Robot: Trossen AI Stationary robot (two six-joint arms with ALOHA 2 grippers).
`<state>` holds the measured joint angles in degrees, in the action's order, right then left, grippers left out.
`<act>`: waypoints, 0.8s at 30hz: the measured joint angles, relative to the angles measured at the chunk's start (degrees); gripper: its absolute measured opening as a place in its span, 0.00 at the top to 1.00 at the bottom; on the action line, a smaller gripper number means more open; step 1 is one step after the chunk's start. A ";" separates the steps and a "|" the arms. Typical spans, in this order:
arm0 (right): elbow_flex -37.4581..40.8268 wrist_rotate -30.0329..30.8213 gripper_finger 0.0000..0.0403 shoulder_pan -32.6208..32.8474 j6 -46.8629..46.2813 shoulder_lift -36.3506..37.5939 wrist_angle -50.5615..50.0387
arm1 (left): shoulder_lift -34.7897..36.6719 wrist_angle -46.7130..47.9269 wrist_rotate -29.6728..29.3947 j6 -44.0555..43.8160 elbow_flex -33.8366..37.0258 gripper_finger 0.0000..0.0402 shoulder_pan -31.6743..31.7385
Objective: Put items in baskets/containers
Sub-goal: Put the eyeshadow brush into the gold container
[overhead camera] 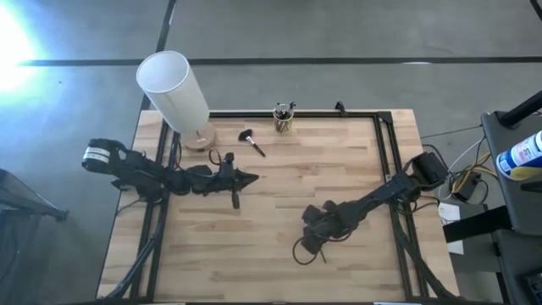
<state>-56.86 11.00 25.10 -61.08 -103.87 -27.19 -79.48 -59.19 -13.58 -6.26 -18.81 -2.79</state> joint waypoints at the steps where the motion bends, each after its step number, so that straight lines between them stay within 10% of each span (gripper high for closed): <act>1: -0.02 0.06 0.79 0.00 0.30 -0.03 0.32 | 0.00 0.07 0.00 0.00 0.00 0.99 0.00; 24: -0.10 -0.36 0.95 -2.81 13.99 -1.72 3.28 | 0.00 0.09 -0.19 -2.18 0.00 0.99 0.04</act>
<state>-56.96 10.64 22.29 -47.09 -105.59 -23.91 -79.48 -59.11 -13.77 -8.44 -18.81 -2.74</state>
